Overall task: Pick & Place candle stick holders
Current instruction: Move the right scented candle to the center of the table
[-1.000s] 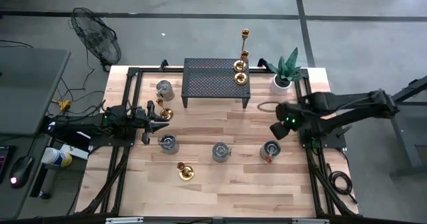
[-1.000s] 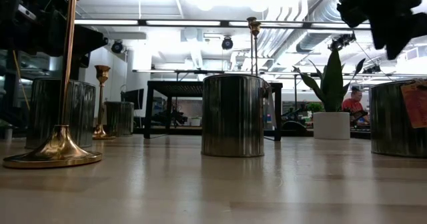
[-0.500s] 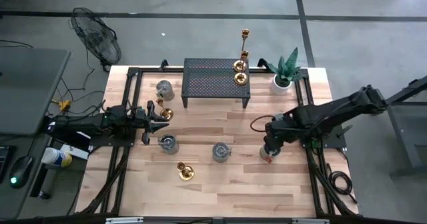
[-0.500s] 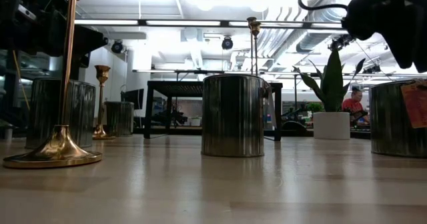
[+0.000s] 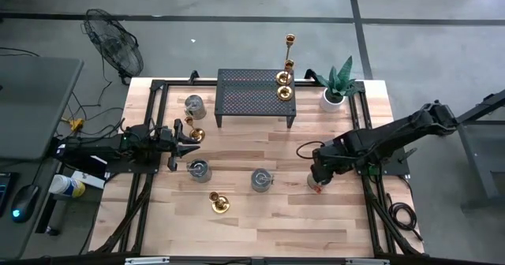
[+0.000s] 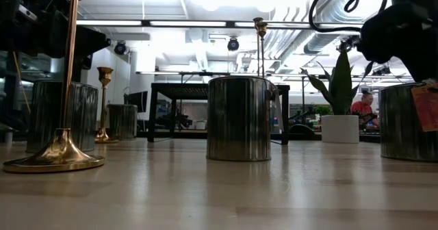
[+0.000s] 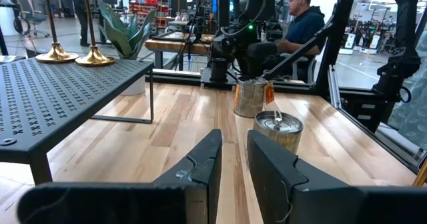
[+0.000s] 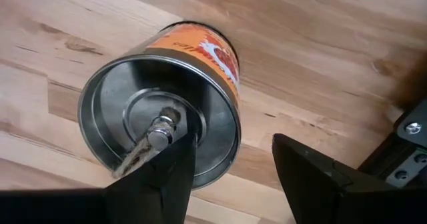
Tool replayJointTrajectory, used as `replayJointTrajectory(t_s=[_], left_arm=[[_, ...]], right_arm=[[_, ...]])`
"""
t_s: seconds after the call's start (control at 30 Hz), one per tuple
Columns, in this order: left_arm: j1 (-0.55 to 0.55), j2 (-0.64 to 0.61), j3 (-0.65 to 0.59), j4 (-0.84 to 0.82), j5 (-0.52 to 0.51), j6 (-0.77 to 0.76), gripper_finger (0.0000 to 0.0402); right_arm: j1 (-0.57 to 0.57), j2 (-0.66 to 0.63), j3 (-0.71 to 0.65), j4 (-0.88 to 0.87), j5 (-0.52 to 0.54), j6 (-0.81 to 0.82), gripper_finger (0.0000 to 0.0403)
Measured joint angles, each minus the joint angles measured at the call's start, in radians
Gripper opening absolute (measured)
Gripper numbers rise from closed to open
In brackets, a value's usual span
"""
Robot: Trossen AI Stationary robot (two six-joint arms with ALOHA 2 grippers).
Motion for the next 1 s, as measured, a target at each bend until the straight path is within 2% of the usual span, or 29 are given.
replayJointTrajectory(t_s=[0.2,0.57,1.0], left_arm=[[0.0,0.0,0.0,0.0,0.0,0.0,0.0072],[0.0,0.0,0.0,0.0,0.0,0.0,0.0072],[0.0,0.0,0.0,0.0,0.0,0.0,0.0072]], right_arm=[[0.0,-0.001,0.0,-0.021,0.038,-0.003,0.0188],[0.0,-0.001,0.0,-0.09,0.048,-0.025,0.0126],[0.0,0.0,-0.002,-0.087,0.047,-0.025,0.009]])
